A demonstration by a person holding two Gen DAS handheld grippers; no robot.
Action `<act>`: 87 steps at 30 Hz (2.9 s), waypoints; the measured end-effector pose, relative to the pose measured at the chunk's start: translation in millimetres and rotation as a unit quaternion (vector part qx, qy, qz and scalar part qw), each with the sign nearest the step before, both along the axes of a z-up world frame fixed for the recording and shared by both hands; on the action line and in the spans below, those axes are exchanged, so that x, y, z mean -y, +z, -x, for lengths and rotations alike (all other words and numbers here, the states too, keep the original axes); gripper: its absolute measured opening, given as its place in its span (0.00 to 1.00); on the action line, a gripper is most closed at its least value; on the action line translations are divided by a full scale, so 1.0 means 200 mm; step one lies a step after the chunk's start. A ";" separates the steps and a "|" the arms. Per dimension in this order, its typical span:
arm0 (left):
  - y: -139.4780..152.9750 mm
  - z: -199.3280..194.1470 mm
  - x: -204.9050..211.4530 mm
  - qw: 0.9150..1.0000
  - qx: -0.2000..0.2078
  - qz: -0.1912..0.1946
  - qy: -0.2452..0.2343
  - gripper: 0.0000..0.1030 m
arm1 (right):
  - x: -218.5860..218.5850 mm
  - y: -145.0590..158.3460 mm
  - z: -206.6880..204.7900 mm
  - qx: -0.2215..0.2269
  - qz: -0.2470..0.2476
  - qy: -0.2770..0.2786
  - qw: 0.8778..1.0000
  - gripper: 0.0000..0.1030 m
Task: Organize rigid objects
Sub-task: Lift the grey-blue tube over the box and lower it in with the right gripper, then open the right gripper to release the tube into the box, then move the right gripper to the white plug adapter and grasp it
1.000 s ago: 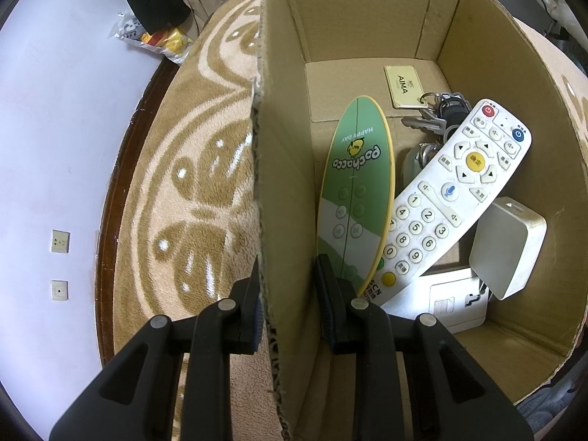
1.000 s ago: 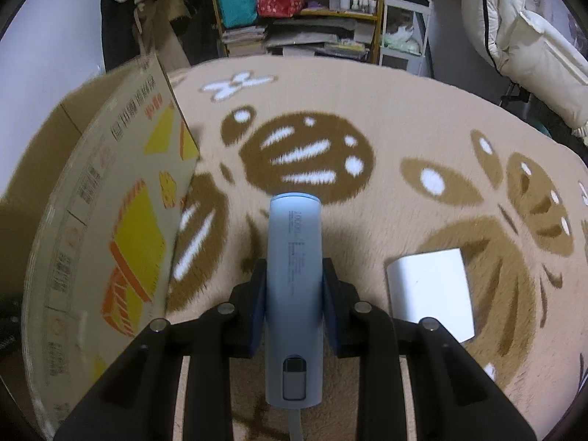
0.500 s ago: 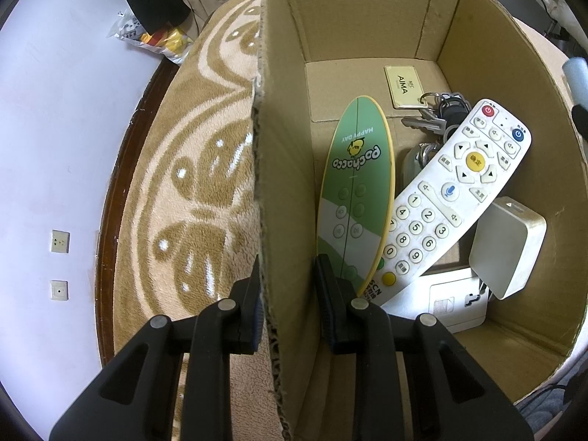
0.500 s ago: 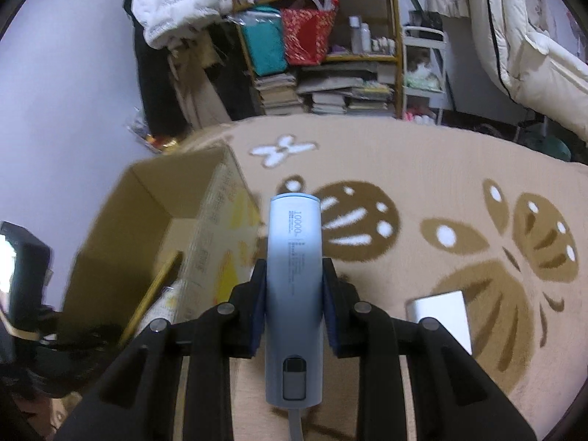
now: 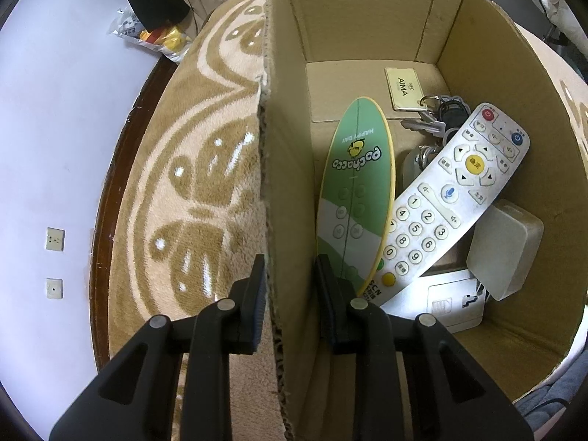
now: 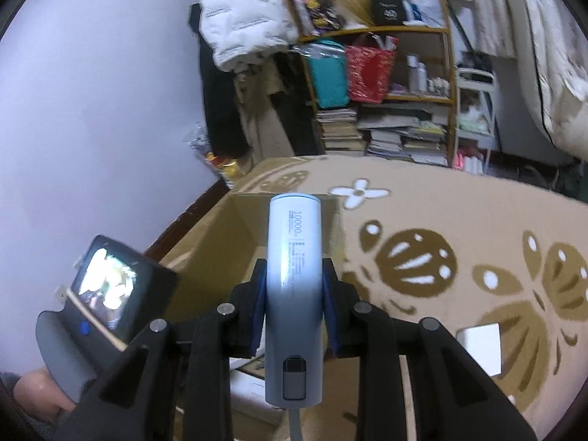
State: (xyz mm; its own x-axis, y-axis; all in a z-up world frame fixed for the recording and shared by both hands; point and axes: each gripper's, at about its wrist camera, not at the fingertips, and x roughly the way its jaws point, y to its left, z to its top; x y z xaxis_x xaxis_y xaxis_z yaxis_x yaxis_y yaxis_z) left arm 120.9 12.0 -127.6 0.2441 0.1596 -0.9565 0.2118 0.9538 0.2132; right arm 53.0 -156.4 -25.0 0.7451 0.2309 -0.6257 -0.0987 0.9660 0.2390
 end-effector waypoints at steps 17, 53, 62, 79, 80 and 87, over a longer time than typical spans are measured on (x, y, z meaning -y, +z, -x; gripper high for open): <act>0.00 0.00 -0.01 1.000 -0.001 0.008 0.002 0.22 | -0.11 -0.15 -0.03 -0.052 -0.019 0.037 0.998 0.28; 0.02 0.01 -0.02 1.000 0.001 0.021 0.012 0.22 | 0.10 -0.14 0.01 -0.035 0.033 -0.027 0.998 0.55; 0.03 0.01 -0.02 1.000 0.002 0.021 0.012 0.23 | 0.34 -0.18 -0.02 -0.046 0.042 -0.101 0.993 0.78; 0.03 0.02 -0.02 1.000 0.003 0.018 0.012 0.24 | 0.71 -0.59 -0.08 -0.174 0.032 -0.178 0.968 0.84; 0.03 0.02 -0.02 1.000 0.002 0.019 0.012 0.24 | 0.72 -0.59 -0.09 -0.175 0.032 -0.180 0.967 0.84; 0.03 0.01 -0.02 1.000 0.003 0.016 0.010 0.24 | 0.78 -0.67 -0.09 -0.202 0.014 -0.197 0.959 0.84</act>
